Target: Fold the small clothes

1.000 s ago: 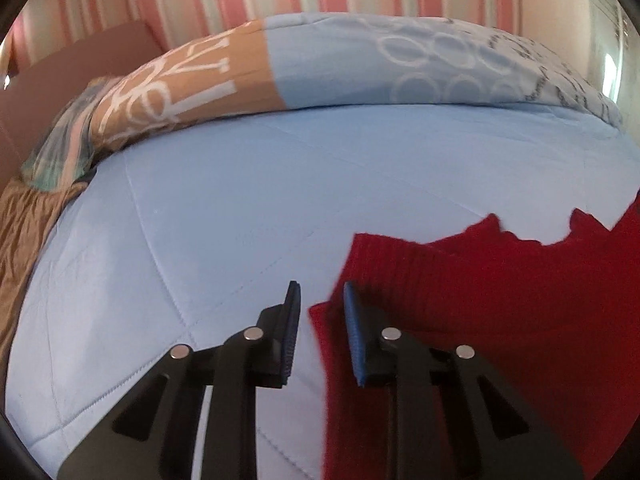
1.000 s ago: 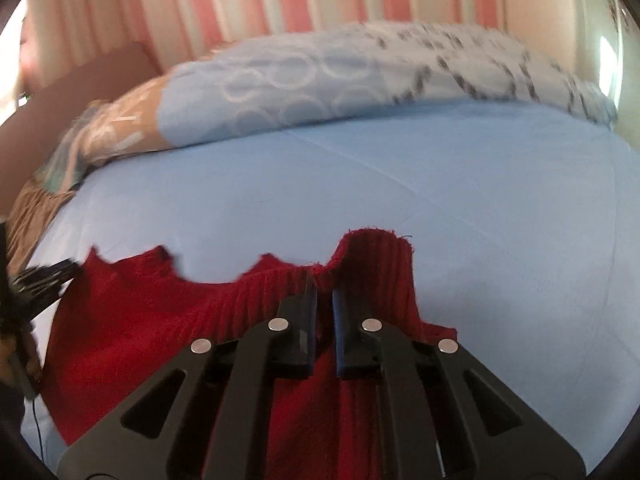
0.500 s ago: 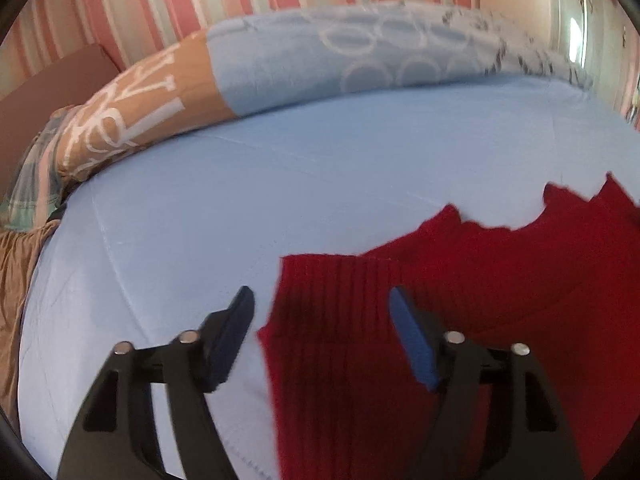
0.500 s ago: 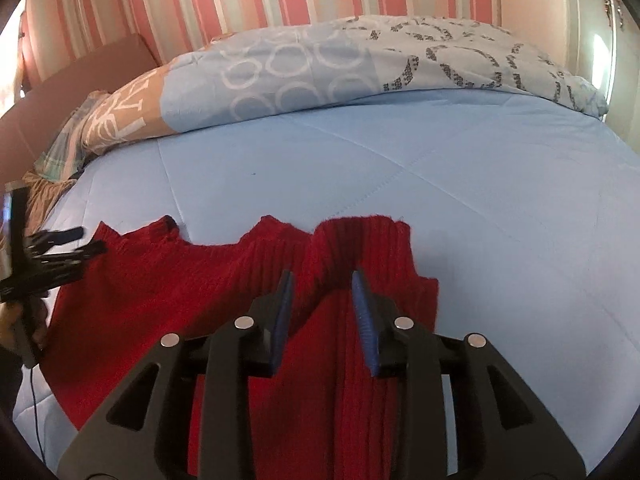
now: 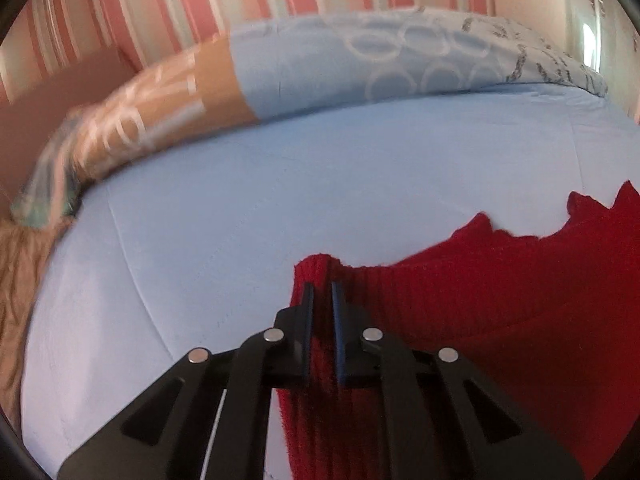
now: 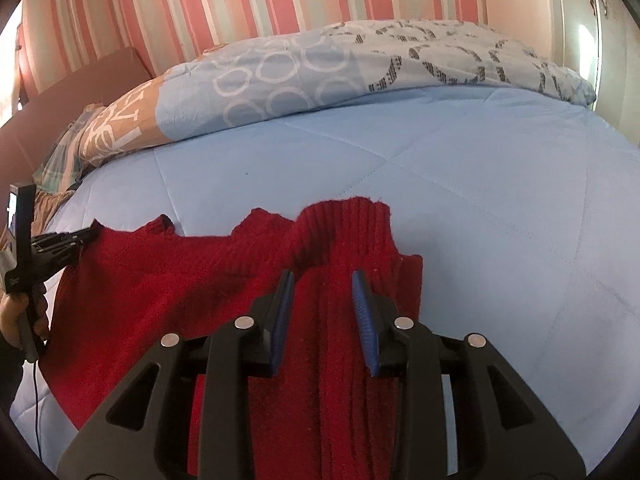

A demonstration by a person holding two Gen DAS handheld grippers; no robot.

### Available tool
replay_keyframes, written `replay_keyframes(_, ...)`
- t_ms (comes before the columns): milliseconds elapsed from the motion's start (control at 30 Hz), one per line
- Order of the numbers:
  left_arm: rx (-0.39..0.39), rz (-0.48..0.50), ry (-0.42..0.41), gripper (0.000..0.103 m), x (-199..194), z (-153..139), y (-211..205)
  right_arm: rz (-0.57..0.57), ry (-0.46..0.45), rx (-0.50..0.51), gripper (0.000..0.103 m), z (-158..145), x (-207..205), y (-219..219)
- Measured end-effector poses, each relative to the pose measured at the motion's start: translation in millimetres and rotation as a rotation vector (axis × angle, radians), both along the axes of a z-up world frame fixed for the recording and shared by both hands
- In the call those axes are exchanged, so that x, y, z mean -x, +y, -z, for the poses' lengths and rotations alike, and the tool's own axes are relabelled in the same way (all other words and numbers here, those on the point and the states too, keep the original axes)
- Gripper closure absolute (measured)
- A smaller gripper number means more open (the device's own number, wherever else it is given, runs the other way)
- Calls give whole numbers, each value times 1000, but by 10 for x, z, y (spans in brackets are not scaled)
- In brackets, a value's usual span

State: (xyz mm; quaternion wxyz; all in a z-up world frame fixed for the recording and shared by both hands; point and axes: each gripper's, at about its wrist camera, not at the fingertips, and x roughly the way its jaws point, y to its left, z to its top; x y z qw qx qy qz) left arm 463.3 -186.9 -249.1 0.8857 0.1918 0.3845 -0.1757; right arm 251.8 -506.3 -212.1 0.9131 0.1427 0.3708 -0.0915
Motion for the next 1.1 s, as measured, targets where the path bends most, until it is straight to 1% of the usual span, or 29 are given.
replay_keyframes(100,-19,-15,-5,94,-59,120,-3,13,26,-15,72,100,-22,-43)
replay_keyframes(200,-48,-20,41,93,-122,292,-9,20,30,-27,74,180,-11,-75)
replay_keyframes(267,-59,-11,34,91,-125,259,-34,18,18,-28,74,164,7,-76)
replay_keyframes(300,-49,-6,26,90,-109,188,-30,11,-4,-33,72,128,43,-66)
replay_keyframes(333,-36,-3,19,85,-4,137,14,-4,-37,-47,70,73,96,-47)
replay_keyframes(367,-16,10,5,84,62,46,33,-22,-69,-51,70,-5,158,2)
replay_keyframes(433,32,41,-56,63,311,-212,82,-54,-103,-24,65,-145,253,168)
replay_keyframes(500,102,65,-69,53,645,-396,109,-101,-129,20,63,-266,333,460)
replay_keyframes(533,126,73,-68,51,758,-431,101,-120,-132,28,61,-286,345,594)
replay_keyframes(567,149,78,-58,50,961,-432,73,-140,-129,25,60,-282,336,727)
replay_keyframes(600,148,75,-51,50,1078,-411,26,-179,-109,22,60,-236,292,917)
replay_keyframes(667,135,59,-44,50,1303,-279,-89,-229,-72,78,60,-134,215,1200)
replay_keyframes(700,120,47,-35,50,1345,-204,-144,-263,-38,106,60,-51,152,1360)
replay_keyframes(767,93,20,17,50,1347,11,-195,-298,6,132,60,77,54,1521)
replay_keyframes(800,92,12,22,49,1335,70,-187,-305,30,157,61,136,18,1561)
replay_keyframes(833,104,15,21,48,1334,104,-160,-309,50,179,61,188,-8,1569)
replay_keyframes(900,116,21,22,48,1326,86,-113,-299,56,185,61,201,5,1484)
replay_keyframes(967,95,-9,-5,49,1296,34,-37,-265,59,201,61,189,46,1357)
replay_keyframes(1000,103,-24,-3,49,1288,23,31,-237,62,203,61,179,86,1228)
replay_keyframes(1067,145,-37,35,49,1232,22,179,-181,65,178,59,175,188,966)
replay_keyframes(1100,147,-39,34,51,1222,23,211,-155,60,140,56,178,281,814)
